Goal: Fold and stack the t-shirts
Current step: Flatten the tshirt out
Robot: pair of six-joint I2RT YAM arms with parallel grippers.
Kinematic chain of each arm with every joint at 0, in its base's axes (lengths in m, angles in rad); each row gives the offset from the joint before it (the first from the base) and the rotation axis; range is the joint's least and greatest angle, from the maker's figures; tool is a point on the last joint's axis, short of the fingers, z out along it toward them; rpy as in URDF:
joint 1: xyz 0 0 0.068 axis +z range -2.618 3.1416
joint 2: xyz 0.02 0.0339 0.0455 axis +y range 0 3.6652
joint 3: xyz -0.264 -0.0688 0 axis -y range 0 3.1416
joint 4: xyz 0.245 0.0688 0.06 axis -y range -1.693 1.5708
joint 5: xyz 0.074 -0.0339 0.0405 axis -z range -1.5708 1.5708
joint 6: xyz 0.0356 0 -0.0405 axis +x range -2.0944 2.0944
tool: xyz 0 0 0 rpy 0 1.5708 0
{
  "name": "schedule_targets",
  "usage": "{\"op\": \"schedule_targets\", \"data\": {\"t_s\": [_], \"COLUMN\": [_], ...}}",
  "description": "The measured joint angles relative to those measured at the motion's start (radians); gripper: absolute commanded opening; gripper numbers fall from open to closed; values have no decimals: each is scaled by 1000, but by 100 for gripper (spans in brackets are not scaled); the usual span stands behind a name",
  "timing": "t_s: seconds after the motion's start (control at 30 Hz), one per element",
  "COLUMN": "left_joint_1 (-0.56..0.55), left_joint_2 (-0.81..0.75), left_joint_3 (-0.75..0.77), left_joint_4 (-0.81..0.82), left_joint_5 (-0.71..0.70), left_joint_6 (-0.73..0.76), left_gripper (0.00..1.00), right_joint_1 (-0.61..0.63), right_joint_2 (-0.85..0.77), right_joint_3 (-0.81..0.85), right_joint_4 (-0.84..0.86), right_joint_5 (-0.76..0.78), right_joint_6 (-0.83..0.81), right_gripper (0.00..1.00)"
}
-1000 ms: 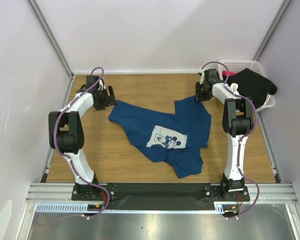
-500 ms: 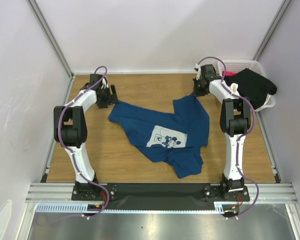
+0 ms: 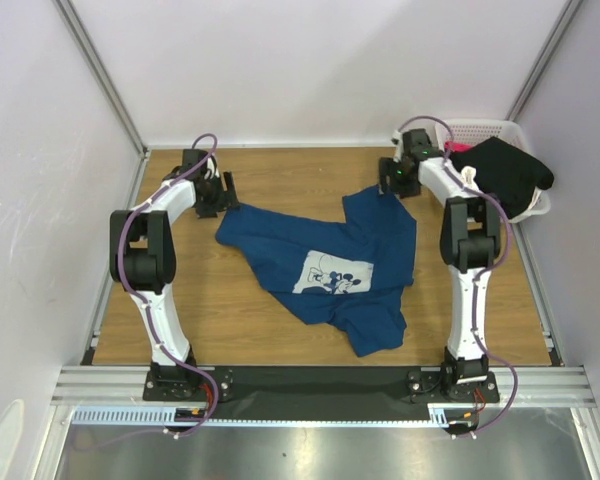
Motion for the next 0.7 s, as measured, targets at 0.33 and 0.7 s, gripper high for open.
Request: {"op": "schedule_targets", "data": {"t_s": [0.33, 0.7], "left_joint_1": [0, 0], "left_joint_2": [0, 2], "left_joint_3": [0, 1], "left_joint_4": [-4, -5], "left_joint_5": [-3, -9], "left_joint_6": [2, 10], "left_gripper": [79, 79], "right_joint_1": [-113, -84], "right_joint_2": [-248, -205], "right_joint_3": [-293, -311], "right_joint_4": [-24, -8], "right_joint_5": [71, 60], "right_joint_6": [80, 105], "right_gripper": [63, 60]}}
